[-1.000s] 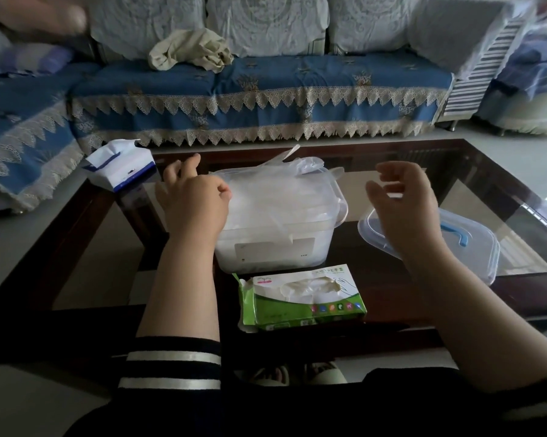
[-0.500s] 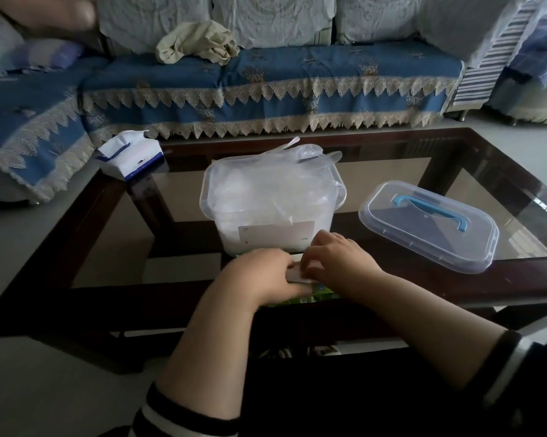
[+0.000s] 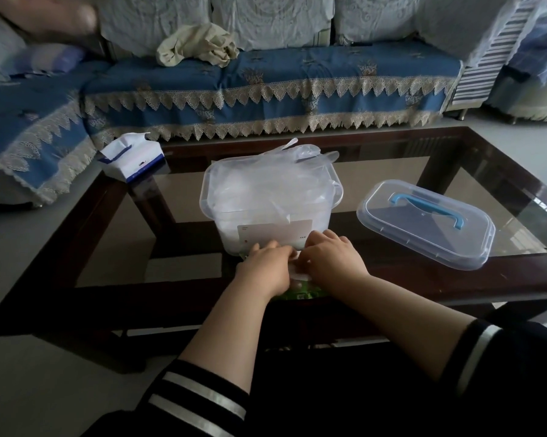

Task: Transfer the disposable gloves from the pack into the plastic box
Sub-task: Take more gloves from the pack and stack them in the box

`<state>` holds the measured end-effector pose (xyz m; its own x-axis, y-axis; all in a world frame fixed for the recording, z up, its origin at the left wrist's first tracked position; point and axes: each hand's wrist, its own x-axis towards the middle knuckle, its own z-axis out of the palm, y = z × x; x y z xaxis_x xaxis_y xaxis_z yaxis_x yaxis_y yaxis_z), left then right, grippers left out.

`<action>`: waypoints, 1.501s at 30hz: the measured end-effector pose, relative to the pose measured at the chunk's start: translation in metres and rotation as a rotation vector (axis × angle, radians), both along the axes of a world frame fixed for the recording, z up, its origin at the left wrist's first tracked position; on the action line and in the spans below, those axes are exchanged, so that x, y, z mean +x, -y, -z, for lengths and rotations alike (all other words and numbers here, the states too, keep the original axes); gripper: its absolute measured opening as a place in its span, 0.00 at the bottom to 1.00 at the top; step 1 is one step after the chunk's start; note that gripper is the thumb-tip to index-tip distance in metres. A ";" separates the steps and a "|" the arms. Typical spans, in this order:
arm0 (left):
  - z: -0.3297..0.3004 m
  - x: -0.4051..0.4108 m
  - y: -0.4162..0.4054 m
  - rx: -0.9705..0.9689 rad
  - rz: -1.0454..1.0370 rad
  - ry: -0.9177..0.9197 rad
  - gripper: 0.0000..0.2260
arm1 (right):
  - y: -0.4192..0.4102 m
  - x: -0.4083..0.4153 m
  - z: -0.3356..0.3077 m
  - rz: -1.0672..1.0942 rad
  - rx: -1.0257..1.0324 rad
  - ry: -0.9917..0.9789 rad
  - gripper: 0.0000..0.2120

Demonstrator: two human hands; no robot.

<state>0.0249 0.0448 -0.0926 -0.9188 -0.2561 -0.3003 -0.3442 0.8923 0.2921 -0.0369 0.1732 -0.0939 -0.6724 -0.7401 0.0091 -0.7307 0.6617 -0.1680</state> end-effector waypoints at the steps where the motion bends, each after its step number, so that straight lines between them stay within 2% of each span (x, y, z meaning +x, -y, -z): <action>1: -0.001 0.000 0.000 0.014 -0.001 0.000 0.22 | -0.001 0.000 0.000 0.014 -0.045 0.028 0.10; 6: -0.004 0.000 0.003 0.054 0.004 -0.002 0.24 | -0.004 0.005 -0.003 0.107 -0.312 0.171 0.06; 11: -0.001 -0.004 0.006 0.039 0.024 0.032 0.22 | -0.004 0.008 -0.014 0.155 -0.464 0.255 0.04; 14: 0.003 -0.009 0.006 -0.014 0.081 0.069 0.23 | -0.008 0.008 -0.019 0.106 -0.591 0.281 0.02; 18: 0.007 -0.003 0.009 0.014 0.037 0.021 0.28 | -0.016 0.017 -0.042 0.021 -1.004 0.244 0.02; 20: 0.001 0.004 0.008 0.059 0.021 -0.025 0.28 | -0.023 0.020 -0.054 -0.045 -1.183 0.132 0.03; 22: -0.012 0.011 0.006 0.011 0.083 -0.019 0.27 | -0.029 0.020 -0.062 -0.084 -1.266 -0.017 0.05; 24: -0.030 0.019 0.005 0.016 0.107 -0.054 0.24 | -0.035 0.015 -0.065 -0.089 -1.313 -0.119 0.05; 26: -0.050 0.030 0.009 0.206 0.048 -0.164 0.12 | -0.038 0.011 -0.066 -0.087 -1.332 -0.182 0.05; 28: -0.070 0.037 0.016 0.422 -0.070 -0.382 0.04 | -0.040 0.009 -0.067 -0.086 -1.323 -0.224 0.05; 30: -0.089 0.042 0.019 0.573 -0.264 -0.648 0.11 | -0.040 0.009 -0.068 -0.083 -1.306 -0.264 0.05; 31: -0.099 0.043 0.018 0.703 -0.310 -0.718 0.17 | -0.039 0.009 -0.068 -0.086 -1.297 -0.286 0.05; 33: -0.113 0.043 0.015 0.953 -0.243 -0.691 0.33 | -0.037 0.012 -0.068 -0.095 -1.277 -0.304 0.06; 34: -0.119 0.044 0.010 0.986 -0.181 -0.667 0.36 | -0.035 0.012 -0.067 -0.097 -1.266 -0.307 0.06; 35: -0.122 0.043 0.006 0.971 -0.133 -0.673 0.35 | -0.033 0.012 -0.067 -0.094 -1.252 -0.302 0.06; 37: -0.124 0.037 -0.003 0.787 -0.099 -0.747 0.26 | -0.030 0.013 -0.066 -0.071 -1.209 -0.286 0.06; 39: -0.127 0.032 -0.008 0.605 -0.057 -0.816 0.21 | -0.028 0.016 -0.066 -0.062 -1.173 -0.200 0.10; 42: -0.135 0.025 -0.005 0.586 0.060 -0.786 0.11 | -0.030 0.017 -0.072 -0.049 -1.157 0.127 0.35; 45: -0.145 0.016 0.002 0.529 0.162 -0.718 0.10 | -0.033 -0.002 -0.088 0.000 -1.027 0.455 0.54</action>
